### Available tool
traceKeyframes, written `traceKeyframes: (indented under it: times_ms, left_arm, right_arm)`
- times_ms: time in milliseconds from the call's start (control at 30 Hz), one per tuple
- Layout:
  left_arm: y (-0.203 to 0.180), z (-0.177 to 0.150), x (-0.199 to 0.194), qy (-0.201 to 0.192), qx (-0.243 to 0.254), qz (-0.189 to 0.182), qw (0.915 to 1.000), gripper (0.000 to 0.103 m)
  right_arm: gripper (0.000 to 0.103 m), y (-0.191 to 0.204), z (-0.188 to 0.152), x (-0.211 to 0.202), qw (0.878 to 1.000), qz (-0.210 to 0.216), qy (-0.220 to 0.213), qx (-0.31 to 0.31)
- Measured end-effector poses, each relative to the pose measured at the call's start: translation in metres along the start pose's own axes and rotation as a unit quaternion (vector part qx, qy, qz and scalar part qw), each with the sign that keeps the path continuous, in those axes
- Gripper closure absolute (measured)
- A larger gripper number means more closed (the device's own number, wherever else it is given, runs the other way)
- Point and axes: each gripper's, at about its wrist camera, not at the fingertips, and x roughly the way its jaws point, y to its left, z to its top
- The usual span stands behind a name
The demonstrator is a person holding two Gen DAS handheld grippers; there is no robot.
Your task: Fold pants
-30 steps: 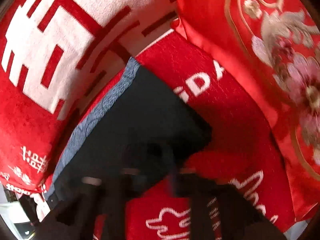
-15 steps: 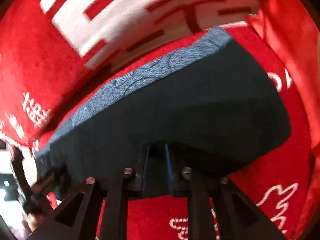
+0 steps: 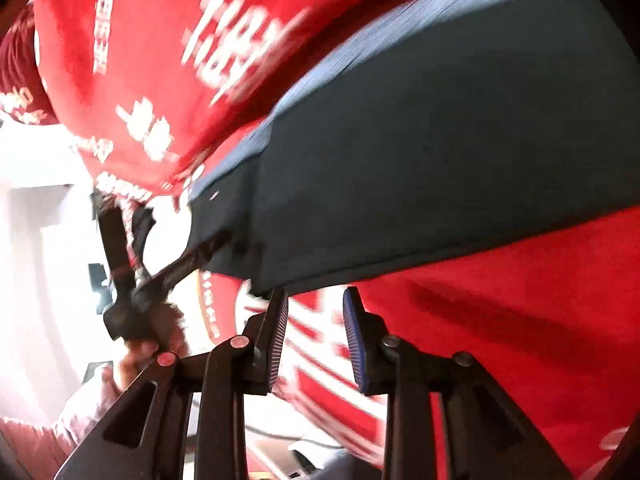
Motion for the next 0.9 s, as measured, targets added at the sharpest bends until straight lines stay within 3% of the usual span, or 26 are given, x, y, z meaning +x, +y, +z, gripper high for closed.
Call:
traceKeyframes:
  times_ms: [133, 200, 267, 467, 500, 533, 633, 767, 800, 900]
  left_arm:
    - [0.034, 0.009, 0.033, -0.004, 0.016, 0.023, 0.9996, 0.028]
    - [0.052, 0.004, 0.045, -0.002, 0.01, 0.01, 0.9999, 0.027]
    - [0.058, 0.001, 0.044, -0.007, -0.006, 0.001, 1.0, 0.016]
    - [0.064, -0.001, 0.045, -0.013, -0.015, -0.039, 0.999, 0.015]
    - [0.063, -0.002, 0.043, -0.011, -0.011, -0.042, 0.999, 0.015]
    - [0.064, -0.003, 0.041, -0.011, -0.003, -0.045, 0.9989, 0.015]
    - [0.066, -0.012, 0.04, -0.016, 0.019, -0.054, 0.9982, 0.015]
    - [0.064, -0.022, 0.042, -0.041, 0.042, -0.048, 0.9971, 0.015]
    - [0.063, -0.022, 0.041, -0.039, 0.041, -0.048, 0.9973, 0.015]
    - [0.061, -0.017, 0.037, -0.01, 0.037, -0.041, 0.9984, 0.015]
  right_arm:
    - [0.072, 0.019, -0.011, 0.058, 1.0, 0.019, 0.01, 0.013]
    - [0.072, 0.019, -0.009, 0.073, 1.0, 0.017, 0.008, 0.024]
    - [0.072, 0.016, -0.009, 0.081, 0.999, 0.016, 0.002, 0.037]
    - [0.072, 0.008, -0.008, 0.079, 0.997, 0.027, -0.021, 0.076]
    - [0.076, 0.016, -0.005, 0.077, 0.997, 0.021, -0.027, 0.073]
    - [0.093, 0.023, 0.0, 0.072, 0.998, 0.007, -0.039, 0.057]
    - [0.095, 0.041, 0.001, 0.062, 0.998, 0.001, -0.059, 0.028]
    - [0.098, 0.016, -0.025, 0.073, 0.997, -0.057, -0.034, 0.043]
    - [0.098, 0.006, -0.029, 0.074, 0.997, -0.044, -0.028, 0.055]
    - [0.096, 0.008, -0.03, 0.059, 0.996, -0.082, -0.006, 0.028]
